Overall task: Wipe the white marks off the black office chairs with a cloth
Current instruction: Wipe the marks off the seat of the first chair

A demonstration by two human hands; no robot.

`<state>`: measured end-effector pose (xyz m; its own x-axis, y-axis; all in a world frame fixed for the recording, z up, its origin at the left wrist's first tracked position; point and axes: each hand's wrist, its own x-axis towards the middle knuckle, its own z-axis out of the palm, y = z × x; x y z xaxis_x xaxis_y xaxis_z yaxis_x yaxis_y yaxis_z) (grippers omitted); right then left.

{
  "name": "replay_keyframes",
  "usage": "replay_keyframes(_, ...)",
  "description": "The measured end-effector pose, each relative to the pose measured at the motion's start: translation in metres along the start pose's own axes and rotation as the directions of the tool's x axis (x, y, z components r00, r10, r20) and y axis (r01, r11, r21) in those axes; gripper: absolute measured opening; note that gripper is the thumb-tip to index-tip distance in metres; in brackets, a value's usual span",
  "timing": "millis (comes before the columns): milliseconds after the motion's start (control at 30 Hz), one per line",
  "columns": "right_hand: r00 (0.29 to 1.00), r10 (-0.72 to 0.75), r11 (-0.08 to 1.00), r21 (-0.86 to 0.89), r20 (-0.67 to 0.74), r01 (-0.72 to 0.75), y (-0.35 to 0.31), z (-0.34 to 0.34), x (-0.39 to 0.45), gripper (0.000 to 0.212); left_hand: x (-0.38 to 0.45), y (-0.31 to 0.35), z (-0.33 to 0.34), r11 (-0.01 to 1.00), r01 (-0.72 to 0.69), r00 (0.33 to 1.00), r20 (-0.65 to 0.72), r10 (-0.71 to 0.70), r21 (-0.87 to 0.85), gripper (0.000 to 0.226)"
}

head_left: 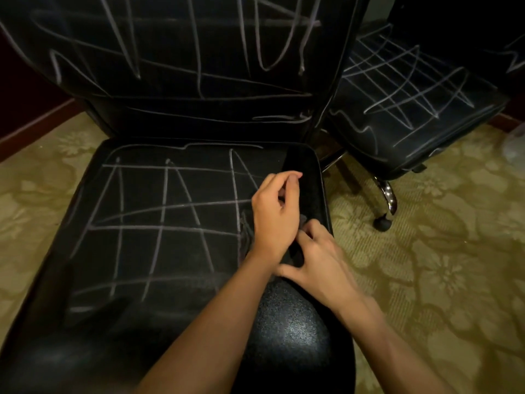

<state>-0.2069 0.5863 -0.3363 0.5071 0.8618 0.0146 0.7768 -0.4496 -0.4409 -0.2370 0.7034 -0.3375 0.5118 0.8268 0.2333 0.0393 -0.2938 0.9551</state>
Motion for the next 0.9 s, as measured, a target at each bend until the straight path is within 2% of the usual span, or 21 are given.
replay_keyframes(133, 1.0, 0.015, 1.0, 0.014, -0.013, -0.015, 0.004, 0.005, 0.0, 0.087, -0.006, -0.004, -0.015, 0.999, 0.053, 0.999, -0.004, -0.053, 0.002, 0.028)
replay_keyframes(233, 0.997, 0.062, 0.994, 0.094, -0.041, -0.058, 0.004, 0.004, 0.002, 0.078, -0.018, -0.007, -0.037, 0.994, -0.021, 0.999, 0.028, 0.018, 0.107, 0.023)
replay_keyframes(300, 0.995, 0.08, 0.991, 0.11, -0.055, -0.074, 0.004, 0.005, 0.003, 0.058, -0.031, -0.013, -0.054, 0.926, -0.085, 0.995, 0.071, 0.064, 0.367, 0.024)
replay_keyframes(367, 0.991, 0.097, 0.992, 0.091, -0.089, -0.089, 0.003, 0.009, 0.003, 0.045, -0.046, -0.018, -0.07, 0.753, -0.063, 0.997, 0.078, 0.016, 0.655, 0.036)
replay_keyframes(400, 0.988, 0.109, 0.992, 0.08, -0.111, -0.1, 0.001, 0.012, 0.002, 0.041, -0.052, -0.019, -0.076, 0.693, -0.055, 0.997, 0.082, -0.006, 0.719, 0.042)
replay_keyframes(500, 0.982, 0.115, 0.992, 0.07, -0.151, -0.105, -0.005, 0.017, -0.002, 0.034, -0.067, -0.019, -0.087, 0.612, -0.173, 0.982, 0.186, 0.042, 0.772, 0.045)
replay_keyframes(633, 0.979, 0.085, 0.996, 0.029, -0.187, -0.081, -0.008, 0.021, -0.012, 0.029, -0.073, -0.015, -0.088, 0.482, -0.168, 0.98, 0.2, -0.017, 0.86, 0.044)
replay_keyframes(767, 0.98, 0.056, 0.995, -0.07, -0.192, -0.071, -0.005, 0.019, 0.017, 0.021, -0.043, -0.014, -0.067, 0.534, -0.208, 0.967, 0.253, -0.011, 0.82, 0.038)
replay_keyframes(800, 0.98, 0.054, 0.992, -0.099, -0.193, -0.074, -0.003, 0.018, 0.031, 0.021, -0.029, -0.013, -0.06, 0.546, -0.187, 0.964, 0.26, -0.059, 0.817, 0.04)
replay_keyframes(900, 0.981, 0.084, 0.983, -0.149, -0.176, -0.11, -0.003, 0.016, 0.062, 0.025, 0.004, -0.009, -0.05, 0.481, -0.152, 0.945, 0.269, -0.184, 0.863, 0.039)
